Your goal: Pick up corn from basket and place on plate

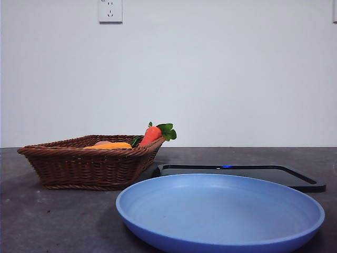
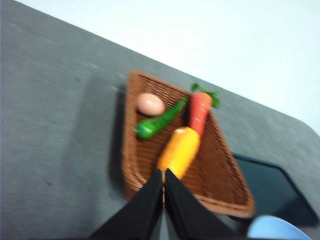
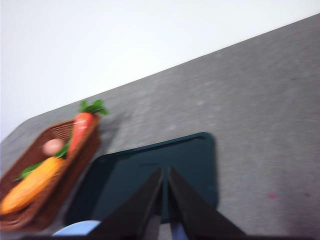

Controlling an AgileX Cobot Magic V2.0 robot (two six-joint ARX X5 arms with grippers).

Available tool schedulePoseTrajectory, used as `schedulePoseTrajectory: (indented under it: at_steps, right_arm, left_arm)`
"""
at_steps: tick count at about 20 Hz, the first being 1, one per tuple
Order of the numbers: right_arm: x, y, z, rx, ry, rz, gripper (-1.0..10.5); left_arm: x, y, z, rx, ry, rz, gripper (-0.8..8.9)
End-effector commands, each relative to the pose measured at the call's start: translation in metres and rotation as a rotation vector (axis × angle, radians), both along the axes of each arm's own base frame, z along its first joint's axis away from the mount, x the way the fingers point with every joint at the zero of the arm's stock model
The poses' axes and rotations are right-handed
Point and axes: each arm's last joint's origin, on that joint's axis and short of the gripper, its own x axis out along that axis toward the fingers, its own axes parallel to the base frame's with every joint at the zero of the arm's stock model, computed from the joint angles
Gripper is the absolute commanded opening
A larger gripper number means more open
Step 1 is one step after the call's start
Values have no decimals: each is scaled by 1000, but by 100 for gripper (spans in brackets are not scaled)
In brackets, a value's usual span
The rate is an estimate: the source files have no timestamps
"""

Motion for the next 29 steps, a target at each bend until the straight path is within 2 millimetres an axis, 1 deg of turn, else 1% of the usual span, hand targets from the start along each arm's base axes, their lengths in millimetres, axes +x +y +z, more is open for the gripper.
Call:
schedulePoseTrajectory:
  at_steps: [1, 3, 7, 12, 15, 19, 21, 24, 27, 28, 29]
  right_arm:
    - [0, 2, 19, 1, -6, 58, 2]
    - [3, 4, 31, -16, 19, 118, 2]
    - [10, 8, 49, -69, 99, 234, 2]
    - [21, 16, 65, -171, 216, 379, 2]
    - [27, 22, 72, -219, 272, 465, 2]
    - [35, 33, 77, -280, 324, 546, 2]
    - [39, 39, 74, -313, 360, 564, 2]
    - [43, 46, 69, -344, 400, 583, 2]
    - [45, 48, 68, -346, 408, 591, 8]
    - [44, 48, 68, -343, 410, 590, 48]
    - [44, 48, 68, -338, 413, 587, 121]
  left_arm:
    - [3, -2, 19, -14, 16, -67, 6]
    - [6, -3, 31, 5, 47, -122, 6]
    - [13, -5, 51, 61, 105, -220, 6]
    - [20, -9, 74, 131, 177, -327, 6]
    - [23, -13, 81, 159, 208, -375, 6]
    - [27, -19, 82, 179, 230, -438, 6]
    - [28, -23, 80, 190, 252, -472, 6]
    - [29, -25, 79, 212, 252, -471, 6]
    - [29, -25, 79, 214, 247, -471, 9]
    - [29, -25, 79, 214, 247, -471, 34]
    - [29, -25, 79, 213, 247, -471, 105]
